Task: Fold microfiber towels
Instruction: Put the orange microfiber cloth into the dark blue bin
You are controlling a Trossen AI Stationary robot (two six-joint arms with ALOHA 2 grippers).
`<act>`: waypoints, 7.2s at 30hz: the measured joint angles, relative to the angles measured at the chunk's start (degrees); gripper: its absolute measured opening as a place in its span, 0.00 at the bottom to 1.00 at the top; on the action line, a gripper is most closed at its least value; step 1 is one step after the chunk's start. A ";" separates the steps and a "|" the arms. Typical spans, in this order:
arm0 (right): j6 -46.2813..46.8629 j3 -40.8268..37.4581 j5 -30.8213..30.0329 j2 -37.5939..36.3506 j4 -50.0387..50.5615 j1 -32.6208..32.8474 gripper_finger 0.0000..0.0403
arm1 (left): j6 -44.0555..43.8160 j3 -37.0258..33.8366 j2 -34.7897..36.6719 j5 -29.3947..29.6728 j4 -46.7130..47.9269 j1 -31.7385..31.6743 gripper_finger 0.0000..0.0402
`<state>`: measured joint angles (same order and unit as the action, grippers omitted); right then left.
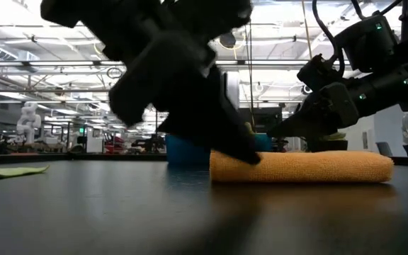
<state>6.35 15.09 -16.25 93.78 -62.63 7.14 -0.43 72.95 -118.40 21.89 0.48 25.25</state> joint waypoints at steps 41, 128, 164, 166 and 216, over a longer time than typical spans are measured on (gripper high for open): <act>-3.46 12.90 3.37 9.21 8.25 23.40 0.50 | -3.70 0.52 -1.17 -0.68 4.59 -2.89 0.02; -11.29 14.60 -4.75 8.72 5.69 19.26 0.18 | 8.27 0.73 6.59 0.33 7.15 -6.83 0.02; -6.74 14.36 -13.95 8.74 7.08 11.27 0.67 | 7.72 0.74 25.87 3.63 23.84 -6.58 0.00; -5.25 14.36 -8.26 8.74 6.54 10.00 0.68 | 7.73 0.74 25.79 3.62 24.24 -6.57 0.00; -13.52 14.36 8.31 -14.16 19.91 1.81 0.00 | 10.99 0.77 33.61 15.22 23.17 -7.66 0.00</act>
<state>-7.17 29.45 -7.94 79.61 -42.73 8.95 10.56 73.73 -84.79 37.11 23.65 17.59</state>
